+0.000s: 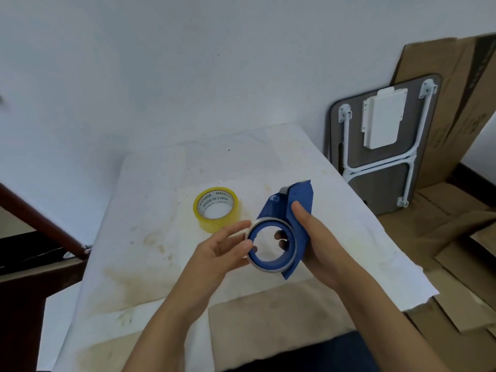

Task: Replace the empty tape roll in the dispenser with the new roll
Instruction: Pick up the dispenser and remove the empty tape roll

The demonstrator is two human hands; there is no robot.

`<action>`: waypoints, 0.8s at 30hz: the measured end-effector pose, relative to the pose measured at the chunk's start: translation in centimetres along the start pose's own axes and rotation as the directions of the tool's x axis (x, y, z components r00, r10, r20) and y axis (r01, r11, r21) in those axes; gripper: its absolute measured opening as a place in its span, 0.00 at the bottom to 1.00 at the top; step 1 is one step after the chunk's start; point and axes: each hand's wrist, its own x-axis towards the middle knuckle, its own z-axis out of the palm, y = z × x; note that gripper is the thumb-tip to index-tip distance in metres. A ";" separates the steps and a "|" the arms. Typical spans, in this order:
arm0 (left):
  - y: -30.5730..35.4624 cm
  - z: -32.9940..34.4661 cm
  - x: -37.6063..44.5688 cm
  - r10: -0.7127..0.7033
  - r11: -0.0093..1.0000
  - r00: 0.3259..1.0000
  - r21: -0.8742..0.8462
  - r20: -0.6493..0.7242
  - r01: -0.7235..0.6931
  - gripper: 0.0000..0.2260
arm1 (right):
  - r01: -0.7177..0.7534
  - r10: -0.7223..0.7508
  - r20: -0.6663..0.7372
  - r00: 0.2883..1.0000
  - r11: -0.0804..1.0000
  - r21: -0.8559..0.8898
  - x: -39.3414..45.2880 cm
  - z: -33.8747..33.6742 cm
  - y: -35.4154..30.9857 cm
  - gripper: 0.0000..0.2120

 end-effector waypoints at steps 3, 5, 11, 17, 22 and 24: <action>0.4 -0.6 -0.2 -0.015 1.000 1.000 0.019 -0.014 0.015 0.14 | -0.036 0.042 0.055 0.998 0.994 -0.102 -0.4 -0.3 -0.6 0.27; 0.7 -0.6 -0.4 -0.014 0.999 1.000 0.042 -0.020 0.015 0.14 | -0.039 0.049 0.072 0.996 0.989 -0.140 -0.6 -0.5 -1.0 0.28; 1.0 -0.4 -0.8 0.015 0.999 0.995 0.045 -0.097 -0.011 0.16 | -0.089 0.105 0.075 0.992 0.978 -0.188 -0.9 -1.1 -1.4 0.31; 0.6 0.8 -1.0 0.125 0.961 0.966 0.269 -0.226 -0.062 0.15 | -0.096 0.085 -0.065 0.994 0.979 -0.181 -0.8 -0.7 -0.6 0.34; 1.1 2.0 -1.4 0.292 0.724 0.950 0.624 0.109 -0.294 0.35 | -0.087 0.069 -0.179 0.982 0.992 -0.096 -0.7 -0.1 0.1 0.33; 1.0 2.4 -1.6 0.280 0.620 0.939 0.708 0.201 -0.337 0.41 | -0.083 0.062 -0.179 0.982 0.990 -0.113 -0.8 0.0 -0.1 0.35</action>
